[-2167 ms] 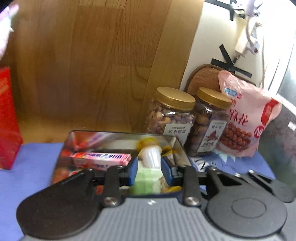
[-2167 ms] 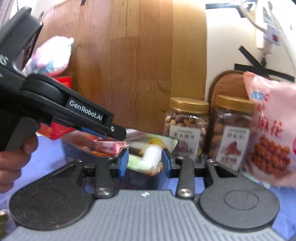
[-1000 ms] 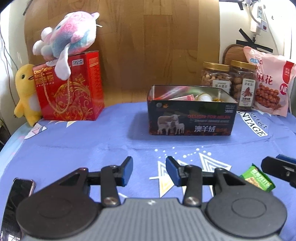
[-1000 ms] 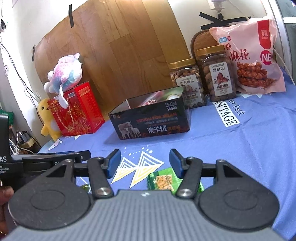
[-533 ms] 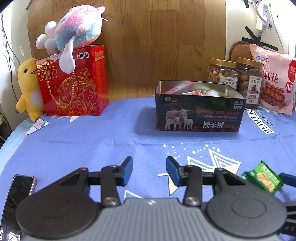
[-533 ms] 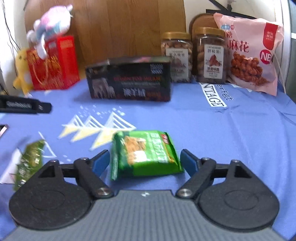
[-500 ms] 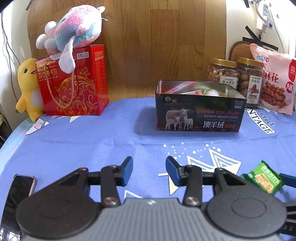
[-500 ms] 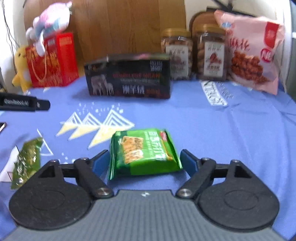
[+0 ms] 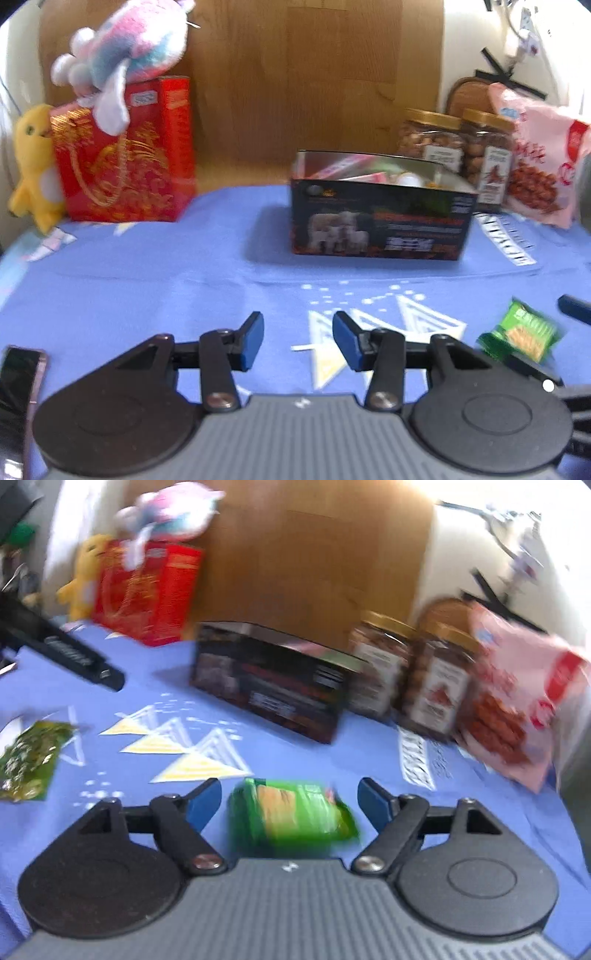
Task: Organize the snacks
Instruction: 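Move the left tool to the green cracker packet on the cloth, then grasp the green cracker packet with the left tool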
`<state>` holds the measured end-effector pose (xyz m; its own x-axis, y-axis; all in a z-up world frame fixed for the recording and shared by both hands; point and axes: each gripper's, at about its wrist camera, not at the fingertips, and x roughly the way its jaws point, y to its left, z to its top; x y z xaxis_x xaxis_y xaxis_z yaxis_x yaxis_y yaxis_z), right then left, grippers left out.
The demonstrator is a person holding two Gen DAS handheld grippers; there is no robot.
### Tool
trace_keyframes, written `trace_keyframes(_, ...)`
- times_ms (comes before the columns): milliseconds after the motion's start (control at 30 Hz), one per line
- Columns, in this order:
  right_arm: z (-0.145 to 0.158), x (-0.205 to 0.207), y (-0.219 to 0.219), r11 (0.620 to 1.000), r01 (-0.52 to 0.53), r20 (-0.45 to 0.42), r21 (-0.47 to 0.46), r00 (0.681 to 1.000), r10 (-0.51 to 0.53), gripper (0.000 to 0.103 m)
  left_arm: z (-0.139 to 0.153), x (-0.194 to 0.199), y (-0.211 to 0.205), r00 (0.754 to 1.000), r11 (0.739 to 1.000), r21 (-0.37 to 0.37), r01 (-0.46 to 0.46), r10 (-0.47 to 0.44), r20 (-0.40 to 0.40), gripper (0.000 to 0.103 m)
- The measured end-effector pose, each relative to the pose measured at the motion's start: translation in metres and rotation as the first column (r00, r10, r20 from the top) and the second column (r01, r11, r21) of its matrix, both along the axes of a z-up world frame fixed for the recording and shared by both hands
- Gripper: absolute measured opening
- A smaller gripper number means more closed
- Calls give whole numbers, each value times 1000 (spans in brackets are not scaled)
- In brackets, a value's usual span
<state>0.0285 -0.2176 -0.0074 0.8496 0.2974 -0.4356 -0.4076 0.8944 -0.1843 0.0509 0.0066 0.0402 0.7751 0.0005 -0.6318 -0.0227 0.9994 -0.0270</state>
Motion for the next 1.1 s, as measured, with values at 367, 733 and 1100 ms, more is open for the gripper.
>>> trace_keyframes(367, -5, -10, -37, 993, 62, -151, 105, 987, -45, 81, 0, 31, -56, 942, 929, -190, 316, -331, -50, 47)
trace_keyframes(733, -13, 8, -23, 991, 50, -198, 123, 980, -25, 53, -29, 52, -106, 854, 841, -278, 465, -508, -108, 29)
trace_keyframes(1100, 43, 34, 32, 986, -112, 59, 123, 993, 106, 49, 47, 62, -42, 931, 913, -183, 365, -351, 104, 25)
